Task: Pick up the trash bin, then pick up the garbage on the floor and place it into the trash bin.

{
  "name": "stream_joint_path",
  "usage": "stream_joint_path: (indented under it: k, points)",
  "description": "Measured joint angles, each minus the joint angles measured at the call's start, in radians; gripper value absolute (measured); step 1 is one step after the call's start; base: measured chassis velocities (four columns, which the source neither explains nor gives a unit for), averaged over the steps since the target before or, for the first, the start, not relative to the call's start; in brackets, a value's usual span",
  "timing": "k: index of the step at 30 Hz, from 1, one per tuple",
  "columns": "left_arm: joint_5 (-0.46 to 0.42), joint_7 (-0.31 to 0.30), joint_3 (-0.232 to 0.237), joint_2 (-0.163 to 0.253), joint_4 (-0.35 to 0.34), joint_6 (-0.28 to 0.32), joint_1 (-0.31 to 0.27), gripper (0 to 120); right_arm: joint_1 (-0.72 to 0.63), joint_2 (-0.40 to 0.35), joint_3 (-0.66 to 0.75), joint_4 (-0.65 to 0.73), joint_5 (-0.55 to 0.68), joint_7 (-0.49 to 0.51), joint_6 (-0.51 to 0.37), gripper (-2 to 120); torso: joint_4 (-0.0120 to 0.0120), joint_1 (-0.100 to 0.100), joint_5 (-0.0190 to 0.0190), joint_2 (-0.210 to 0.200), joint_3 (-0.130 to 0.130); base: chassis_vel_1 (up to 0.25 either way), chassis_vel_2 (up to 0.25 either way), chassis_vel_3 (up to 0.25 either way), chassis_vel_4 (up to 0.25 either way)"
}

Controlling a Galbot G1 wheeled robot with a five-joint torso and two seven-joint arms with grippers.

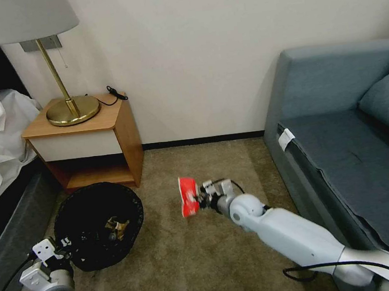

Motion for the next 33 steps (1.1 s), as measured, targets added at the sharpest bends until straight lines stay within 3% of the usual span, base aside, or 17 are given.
stream_joint_path:
  k: [8,14,21,33]
  points:
    - [0.002,0.001,0.007,-0.001,0.001,0.0,-0.002,2,0.02,-0.004,-0.01,0.176,0.099,-0.066,-0.004,0,0.0,0.0,0.0,0.0,0.0,0.0,0.0,0.0,0.0]
    - [0.014,0.004,0.009,-0.002,0.01,0.003,-0.013,2,0.041,0.041,-0.084,0.256,0.149,-0.166,0.022,0,0.0,0.0,-0.0003,0.0,0.0,0.0,0.0,0.0,0.0]
    - [0.022,0.005,0.018,-0.007,0.004,0.005,-0.011,2,0.049,0.103,-0.178,0.203,0.108,-0.231,0.082,0,0.0001,0.0,-0.0002,0.0,0.0,0.0,0.0,0.0,0.0]
    - [0.026,0.009,0.023,-0.013,-0.013,0.005,0.005,2,0.055,0.155,-0.204,0.068,0.063,-0.217,0.134,1,0.0001,0.0,-0.0001,0.0,0.0,0.0,0.0,0.0,0.0]
